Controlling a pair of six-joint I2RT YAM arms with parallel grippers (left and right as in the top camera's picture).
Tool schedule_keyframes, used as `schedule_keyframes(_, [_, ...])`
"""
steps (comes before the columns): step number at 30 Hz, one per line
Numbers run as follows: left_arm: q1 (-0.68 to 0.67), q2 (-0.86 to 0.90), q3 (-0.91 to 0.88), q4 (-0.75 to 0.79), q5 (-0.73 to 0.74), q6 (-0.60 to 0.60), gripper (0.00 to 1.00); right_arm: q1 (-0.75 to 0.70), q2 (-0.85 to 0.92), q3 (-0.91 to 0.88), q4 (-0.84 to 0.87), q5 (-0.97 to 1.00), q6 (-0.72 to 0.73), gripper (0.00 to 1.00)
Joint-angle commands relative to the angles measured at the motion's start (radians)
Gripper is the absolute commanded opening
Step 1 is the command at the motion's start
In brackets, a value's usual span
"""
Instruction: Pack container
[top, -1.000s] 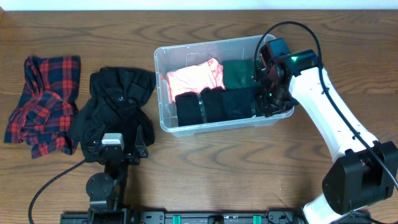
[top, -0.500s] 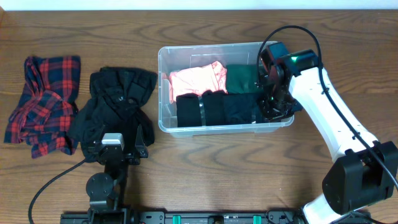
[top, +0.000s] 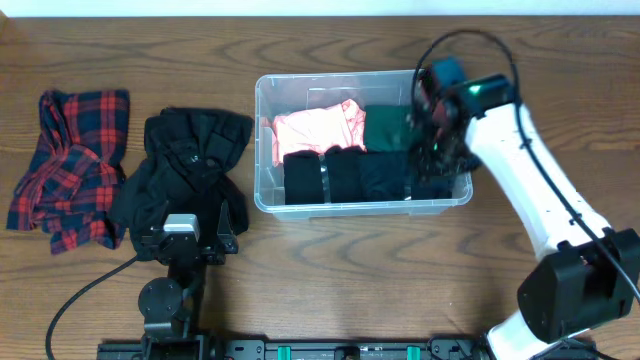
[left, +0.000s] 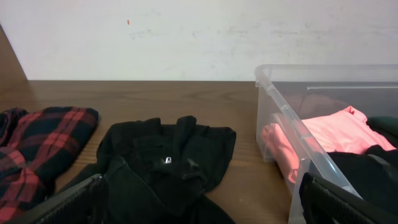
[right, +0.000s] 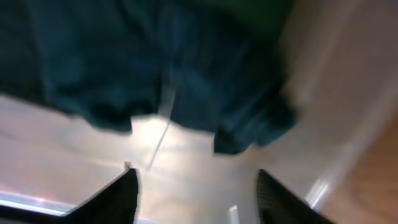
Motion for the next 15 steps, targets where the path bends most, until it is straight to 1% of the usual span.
schedule_keyframes(1, [0.003, -0.001, -0.017, -0.034, 0.015, -0.002, 0.98, -0.066, -0.005, 0.132, 0.026, 0.011, 0.016, 0.71])
schedule_keyframes(2, [0.003, -0.001, -0.017, -0.034, 0.015, -0.002, 0.98, -0.088, -0.005, 0.159, 0.040, 0.012, 0.020, 0.76])
schedule_keyframes(4, [0.003, -0.001, -0.017, -0.034, 0.015, -0.002, 0.98, -0.140, -0.005, 0.205, 0.076, 0.011, 0.032, 0.93])
schedule_keyframes(5, [0.003, -0.001, -0.017, -0.034, 0.015, -0.002, 0.98, -0.166, -0.005, 0.219, 0.097, 0.011, 0.040, 0.99])
schedule_keyframes(11, [0.003, -0.001, -0.017, -0.034, 0.015, -0.002, 0.98, -0.352, -0.004, 0.231, 0.227, 0.011, 0.149, 0.99])
schedule_keyframes(15, [0.003, -0.001, -0.017, -0.034, 0.015, -0.002, 0.98, -0.466, -0.004, 0.231, 0.280, 0.012, 0.149, 0.99])
